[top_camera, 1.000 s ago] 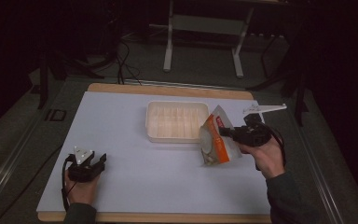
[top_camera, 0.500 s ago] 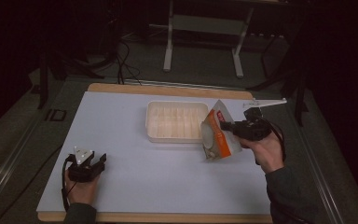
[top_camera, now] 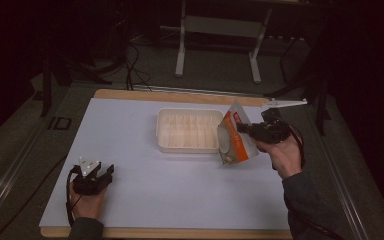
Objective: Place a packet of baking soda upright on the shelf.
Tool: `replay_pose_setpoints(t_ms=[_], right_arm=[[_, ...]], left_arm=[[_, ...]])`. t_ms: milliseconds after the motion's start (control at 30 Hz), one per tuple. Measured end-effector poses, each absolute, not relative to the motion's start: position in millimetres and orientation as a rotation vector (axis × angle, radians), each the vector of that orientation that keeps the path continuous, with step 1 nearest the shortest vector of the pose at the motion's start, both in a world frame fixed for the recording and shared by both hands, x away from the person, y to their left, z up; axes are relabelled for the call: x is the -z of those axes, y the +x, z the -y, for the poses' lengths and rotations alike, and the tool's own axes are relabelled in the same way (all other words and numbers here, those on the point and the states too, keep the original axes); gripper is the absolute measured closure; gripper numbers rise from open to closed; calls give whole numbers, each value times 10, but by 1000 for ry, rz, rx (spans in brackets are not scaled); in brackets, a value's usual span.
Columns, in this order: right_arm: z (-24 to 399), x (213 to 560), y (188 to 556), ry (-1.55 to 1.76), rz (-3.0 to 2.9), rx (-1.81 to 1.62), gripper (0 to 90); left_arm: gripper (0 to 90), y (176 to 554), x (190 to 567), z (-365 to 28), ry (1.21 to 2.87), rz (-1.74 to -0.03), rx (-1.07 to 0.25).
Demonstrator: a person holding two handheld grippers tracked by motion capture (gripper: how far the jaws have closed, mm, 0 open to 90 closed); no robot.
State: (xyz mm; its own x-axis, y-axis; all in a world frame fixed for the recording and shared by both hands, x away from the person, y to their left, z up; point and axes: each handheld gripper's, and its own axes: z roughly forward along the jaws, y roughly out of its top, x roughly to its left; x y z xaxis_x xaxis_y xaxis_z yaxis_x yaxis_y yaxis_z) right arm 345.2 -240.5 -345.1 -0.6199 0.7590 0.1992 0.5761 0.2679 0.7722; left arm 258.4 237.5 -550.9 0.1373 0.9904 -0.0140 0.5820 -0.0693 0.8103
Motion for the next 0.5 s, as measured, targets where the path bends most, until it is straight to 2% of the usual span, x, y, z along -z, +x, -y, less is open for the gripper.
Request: replay_pose_setpoints(t_ms=[500], right_arm=[[2363, 3413, 3575, 1283, -2277, -1268, 900]], left_arm=[[516, 2585, 5508, -2379, 1733, -1522, -761]])
